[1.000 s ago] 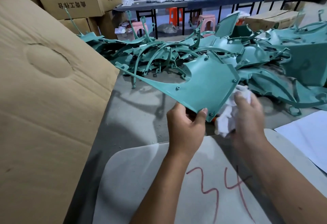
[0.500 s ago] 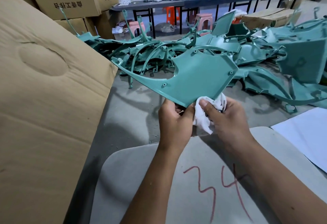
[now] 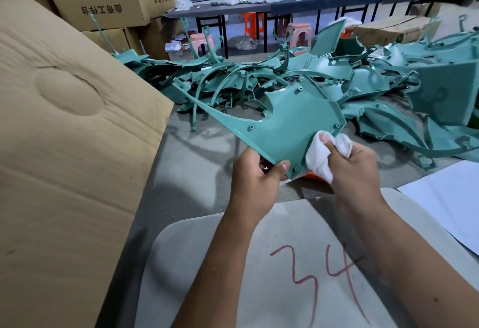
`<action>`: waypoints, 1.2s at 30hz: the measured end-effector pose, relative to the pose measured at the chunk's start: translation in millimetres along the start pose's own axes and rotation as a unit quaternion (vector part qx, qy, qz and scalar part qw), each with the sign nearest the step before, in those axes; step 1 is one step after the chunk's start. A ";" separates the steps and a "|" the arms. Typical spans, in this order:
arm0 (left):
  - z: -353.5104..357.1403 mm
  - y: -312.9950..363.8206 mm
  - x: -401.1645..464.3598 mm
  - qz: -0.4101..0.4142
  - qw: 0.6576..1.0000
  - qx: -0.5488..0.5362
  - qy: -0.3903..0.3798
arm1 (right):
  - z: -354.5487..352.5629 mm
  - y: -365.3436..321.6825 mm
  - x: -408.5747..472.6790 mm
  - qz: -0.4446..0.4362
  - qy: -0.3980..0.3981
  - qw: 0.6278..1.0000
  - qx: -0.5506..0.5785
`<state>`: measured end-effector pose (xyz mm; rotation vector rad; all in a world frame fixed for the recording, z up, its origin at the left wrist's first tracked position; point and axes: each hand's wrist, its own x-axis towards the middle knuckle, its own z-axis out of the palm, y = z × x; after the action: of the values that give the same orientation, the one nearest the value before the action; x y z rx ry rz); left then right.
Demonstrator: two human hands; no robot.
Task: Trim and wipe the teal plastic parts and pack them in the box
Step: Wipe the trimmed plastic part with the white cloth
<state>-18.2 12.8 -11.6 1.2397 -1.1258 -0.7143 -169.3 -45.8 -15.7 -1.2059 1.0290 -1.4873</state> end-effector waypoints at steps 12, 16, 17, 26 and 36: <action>-20.3 -3.2 -1.9 -0.020 1.000 0.015 -0.002 | -30.1 -4.7 16.7 -0.325 0.143 0.883 -0.306; -30.6 -7.5 1.2 -0.023 1.000 0.002 -0.017 | -30.0 -6.4 16.1 -0.270 0.059 0.939 -0.206; -30.1 -7.9 1.4 -0.023 0.999 -0.008 -0.028 | -26.7 -6.5 15.0 -0.236 -0.005 0.953 -0.191; -12.3 6.4 0.5 0.043 0.984 -0.171 0.039 | -11.0 -11.9 1.1 -0.165 -0.040 0.974 -0.150; -25.4 15.3 2.2 -0.033 0.979 -0.199 -0.038 | -5.7 -2.1 -6.4 -0.310 -0.031 0.918 -0.247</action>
<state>4.1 23.4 5.1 0.9170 -0.9473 -0.9921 -174.7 -38.8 -15.9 -2.0735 1.0680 -1.6886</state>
